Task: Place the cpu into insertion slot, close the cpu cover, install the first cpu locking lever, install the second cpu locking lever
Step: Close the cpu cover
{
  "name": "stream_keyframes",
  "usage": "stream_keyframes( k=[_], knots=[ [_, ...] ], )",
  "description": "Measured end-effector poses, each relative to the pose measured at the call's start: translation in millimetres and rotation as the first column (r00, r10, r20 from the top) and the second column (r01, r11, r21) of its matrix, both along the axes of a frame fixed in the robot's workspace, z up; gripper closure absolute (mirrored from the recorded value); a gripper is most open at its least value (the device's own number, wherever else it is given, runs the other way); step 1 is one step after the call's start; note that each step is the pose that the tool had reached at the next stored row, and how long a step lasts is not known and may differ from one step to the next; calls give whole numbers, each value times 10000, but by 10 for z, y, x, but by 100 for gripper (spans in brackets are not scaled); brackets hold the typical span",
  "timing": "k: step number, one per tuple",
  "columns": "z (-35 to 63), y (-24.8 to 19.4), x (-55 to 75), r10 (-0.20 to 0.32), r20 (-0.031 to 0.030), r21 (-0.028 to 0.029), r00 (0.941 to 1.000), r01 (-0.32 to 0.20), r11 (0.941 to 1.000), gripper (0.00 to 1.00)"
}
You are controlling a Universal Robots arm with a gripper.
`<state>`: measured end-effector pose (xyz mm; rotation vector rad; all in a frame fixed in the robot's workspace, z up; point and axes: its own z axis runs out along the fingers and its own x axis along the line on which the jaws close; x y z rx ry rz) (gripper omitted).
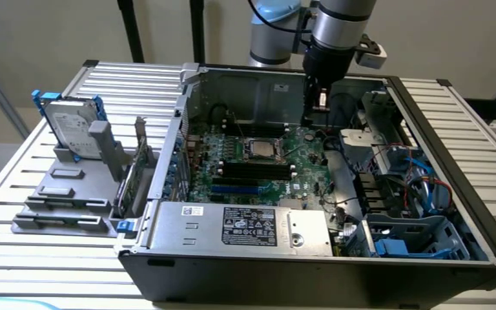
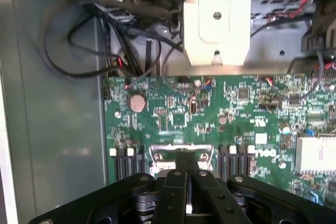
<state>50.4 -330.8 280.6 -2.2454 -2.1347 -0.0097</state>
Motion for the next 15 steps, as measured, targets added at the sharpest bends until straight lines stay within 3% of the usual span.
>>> stream_keyframes(
  k=[5, 15],
  knots=[
    [-18, 0, 201, 7, 0, 73, 10000, -7, 10000, 89],
    [-198, 0, 216, 309, 0, 73, 9995, -309, 9995, 89]
  ],
)
